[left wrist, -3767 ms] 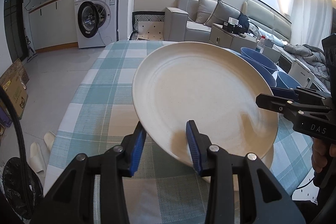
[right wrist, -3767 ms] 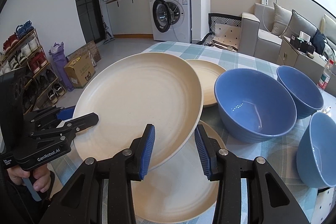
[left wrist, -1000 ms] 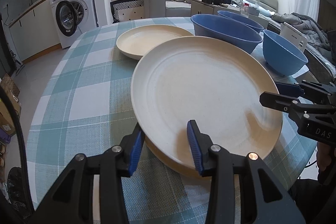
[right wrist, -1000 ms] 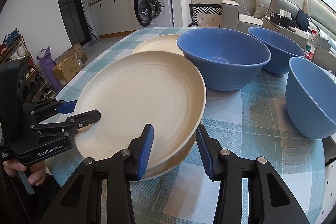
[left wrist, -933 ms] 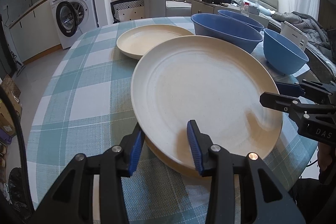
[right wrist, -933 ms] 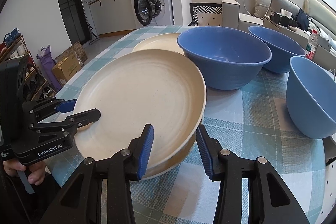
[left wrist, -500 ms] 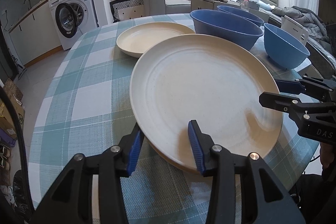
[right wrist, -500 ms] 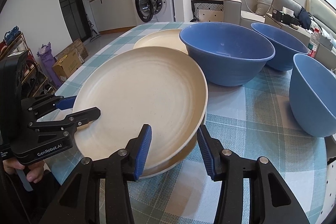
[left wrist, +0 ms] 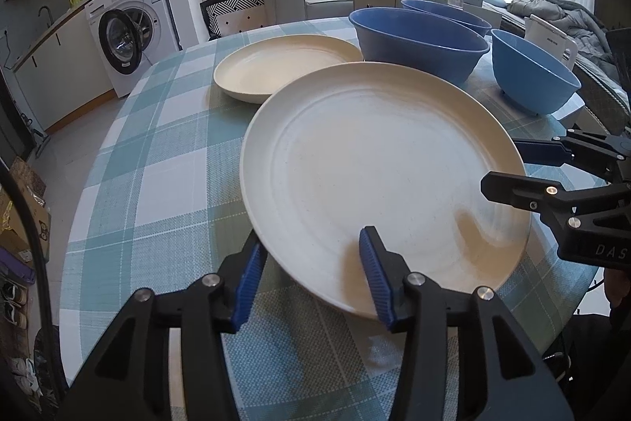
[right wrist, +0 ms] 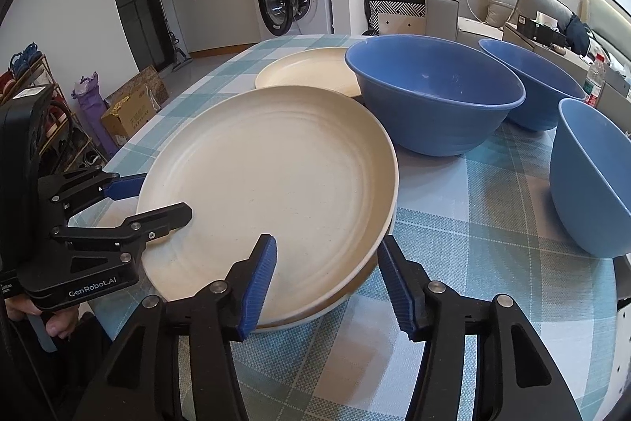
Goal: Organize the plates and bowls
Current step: 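Open both grippers to release the stacked plate and pull back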
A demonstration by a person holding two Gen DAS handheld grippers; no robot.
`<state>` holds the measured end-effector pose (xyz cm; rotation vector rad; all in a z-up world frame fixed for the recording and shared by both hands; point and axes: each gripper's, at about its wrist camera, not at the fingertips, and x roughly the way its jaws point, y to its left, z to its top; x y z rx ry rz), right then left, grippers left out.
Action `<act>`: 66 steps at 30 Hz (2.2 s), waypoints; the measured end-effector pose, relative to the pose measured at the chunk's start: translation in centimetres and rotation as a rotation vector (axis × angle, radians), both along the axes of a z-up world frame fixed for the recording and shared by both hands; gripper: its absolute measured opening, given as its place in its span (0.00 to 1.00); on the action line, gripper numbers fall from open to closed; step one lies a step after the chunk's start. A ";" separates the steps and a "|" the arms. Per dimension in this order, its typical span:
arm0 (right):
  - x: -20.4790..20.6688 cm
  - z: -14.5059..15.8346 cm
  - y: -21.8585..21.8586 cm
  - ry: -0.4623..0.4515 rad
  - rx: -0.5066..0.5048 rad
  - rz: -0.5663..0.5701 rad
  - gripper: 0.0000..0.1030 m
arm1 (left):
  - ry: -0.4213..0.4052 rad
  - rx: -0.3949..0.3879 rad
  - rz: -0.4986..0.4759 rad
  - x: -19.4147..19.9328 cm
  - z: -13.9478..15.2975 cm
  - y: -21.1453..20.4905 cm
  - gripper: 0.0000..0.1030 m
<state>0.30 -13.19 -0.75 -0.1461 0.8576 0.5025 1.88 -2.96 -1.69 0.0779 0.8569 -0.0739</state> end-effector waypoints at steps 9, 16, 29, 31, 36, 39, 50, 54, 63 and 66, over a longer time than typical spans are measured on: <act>-0.2 -0.2 0.2 0.006 -0.009 0.007 0.55 | 0.023 0.002 0.001 0.2 -0.6 0.0 0.52; -0.1 -0.4 0.1 0.004 -0.008 0.006 0.64 | 0.022 0.003 -0.006 0.2 -0.6 -0.1 0.56; 0.2 0.5 -0.9 -0.017 0.046 -0.038 0.87 | 0.026 -0.048 0.007 0.5 -0.4 0.6 0.60; 0.2 0.7 -1.0 -0.022 0.056 -0.048 0.95 | 0.023 -0.056 0.014 0.6 -0.4 0.8 0.66; 0.0 1.3 -1.4 -0.036 0.088 -0.050 0.99 | -0.004 -0.080 0.030 0.5 0.3 1.3 0.78; -0.1 1.6 -1.3 -0.050 0.083 -0.047 0.99 | -0.011 -0.088 0.037 0.5 0.4 1.5 0.81; -0.1 2.9 -1.5 -0.089 0.086 -0.025 0.99 | -0.075 -0.096 0.051 0.6 2.0 2.2 1.00; 0.1 3.3 -1.8 -0.090 0.096 -0.026 0.99 | -0.097 -0.084 0.050 0.6 2.6 2.0 1.00; 0.6 4.9 -1.7 -0.128 0.099 -0.017 0.99 | -0.134 -0.076 0.059 1.6 4.3 2.1 1.00; 1.3 5.5 -1.7 -0.142 0.100 -0.025 0.99 | -0.142 -0.067 0.062 2.1 4.9 2.3 1.00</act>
